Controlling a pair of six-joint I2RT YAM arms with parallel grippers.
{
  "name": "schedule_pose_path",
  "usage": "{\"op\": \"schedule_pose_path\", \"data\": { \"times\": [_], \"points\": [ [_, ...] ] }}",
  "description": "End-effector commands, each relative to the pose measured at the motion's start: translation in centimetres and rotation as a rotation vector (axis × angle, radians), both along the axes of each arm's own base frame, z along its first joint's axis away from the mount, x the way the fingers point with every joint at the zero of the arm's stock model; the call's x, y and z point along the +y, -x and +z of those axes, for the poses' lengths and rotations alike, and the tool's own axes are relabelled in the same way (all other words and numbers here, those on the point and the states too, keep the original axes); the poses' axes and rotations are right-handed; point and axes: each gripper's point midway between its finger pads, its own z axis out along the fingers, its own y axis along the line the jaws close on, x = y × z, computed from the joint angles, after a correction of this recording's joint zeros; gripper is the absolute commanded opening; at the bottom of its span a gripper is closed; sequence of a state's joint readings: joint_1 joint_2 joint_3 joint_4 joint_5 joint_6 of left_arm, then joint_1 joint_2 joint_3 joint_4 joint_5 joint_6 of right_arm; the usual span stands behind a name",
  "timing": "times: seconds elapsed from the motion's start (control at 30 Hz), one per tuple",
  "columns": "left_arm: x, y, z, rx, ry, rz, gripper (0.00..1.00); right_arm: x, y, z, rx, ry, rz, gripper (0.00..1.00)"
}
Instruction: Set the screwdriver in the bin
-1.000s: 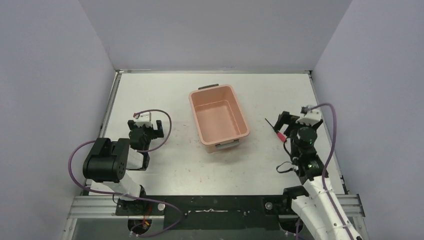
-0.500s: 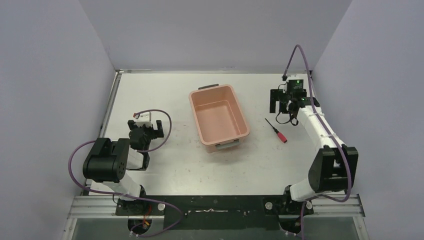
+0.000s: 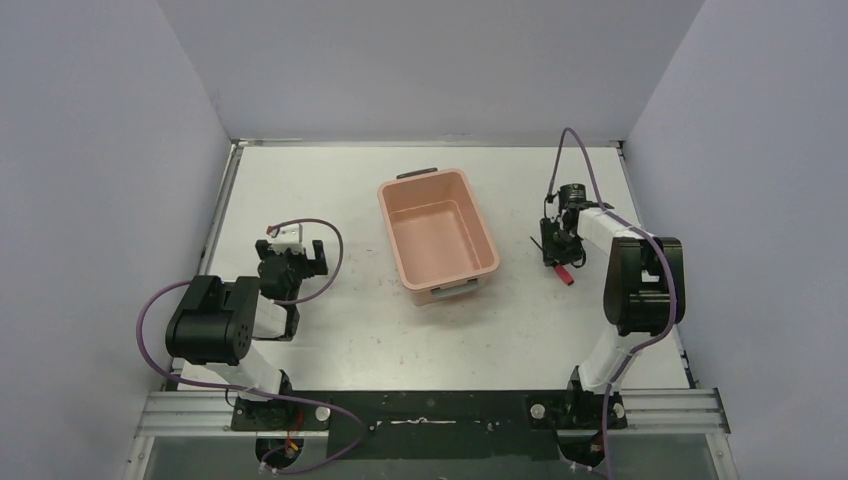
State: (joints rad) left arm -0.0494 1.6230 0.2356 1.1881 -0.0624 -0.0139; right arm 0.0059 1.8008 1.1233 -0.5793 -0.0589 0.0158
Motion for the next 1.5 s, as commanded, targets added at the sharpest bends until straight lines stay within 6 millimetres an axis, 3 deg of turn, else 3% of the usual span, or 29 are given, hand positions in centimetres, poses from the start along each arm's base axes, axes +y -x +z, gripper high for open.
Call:
{"op": "schedule_pose_path", "data": {
  "times": [0.0, 0.03, 0.07, 0.2, 0.4, 0.57, 0.7, 0.8, 0.93, 1.03, 1.17, 1.23, 1.47],
  "points": [
    [0.0, -0.7, 1.8, -0.067, 0.0, -0.006, 0.97, 0.4, 0.5, -0.6, 0.029, -0.032, 0.003, 0.15],
    [0.0, -0.7, 1.8, -0.067, 0.002, -0.006, 0.97, 0.3, 0.5, -0.3, 0.025, -0.025, -0.002, 0.01],
    [0.0, -0.7, 1.8, -0.066, 0.002, -0.006, 0.97, 0.2, 0.4, 0.2, 0.013, -0.018, -0.01, 0.0],
    [0.0, -0.7, 1.8, -0.068, 0.0, -0.006, 0.97, 0.0, -0.1, 4.1, -0.076, -0.014, -0.054, 0.0],
    [0.0, -0.7, 1.8, -0.067, 0.0, -0.006, 0.97, -0.5, 0.0, 12.3, -0.223, 0.0, -0.114, 0.0],
    [0.0, -0.7, 1.8, -0.067, 0.0, -0.006, 0.97, 0.4, -0.2, 19.5, -0.379, -0.04, -0.146, 0.0],
    [0.0, -0.7, 1.8, -0.067, 0.001, -0.006, 0.97, 3.9, -0.7, 25.6, -0.54, -0.084, -0.114, 0.0],
    [0.0, -0.7, 1.9, -0.068, 0.0, -0.006, 0.97, 9.1, -0.8, 29.6, -0.652, -0.165, -0.025, 0.0],
    [0.0, -0.7, 1.8, -0.068, 0.001, -0.006, 0.97, 16.9, -0.4, 32.2, -0.743, -0.251, 0.109, 0.0],
    [0.0, -0.7, 1.8, -0.068, 0.001, -0.006, 0.97, 22.1, -0.3, 31.5, -0.731, -0.295, 0.211, 0.0],
    [0.0, -0.7, 1.8, -0.068, 0.0, -0.006, 0.97, 26.7, -1.0, 27.4, -0.648, -0.305, 0.301, 0.0],
    [0.0, -0.7, 1.8, -0.068, 0.001, -0.006, 0.97, 28.0, -1.6, 24.3, -0.587, -0.289, 0.321, 0.0],
    [0.0, -0.7, 1.8, -0.068, 0.001, -0.006, 0.97, 29.6, -2.1, 11.8, -0.356, -0.213, 0.336, 0.0]
  ]
}}
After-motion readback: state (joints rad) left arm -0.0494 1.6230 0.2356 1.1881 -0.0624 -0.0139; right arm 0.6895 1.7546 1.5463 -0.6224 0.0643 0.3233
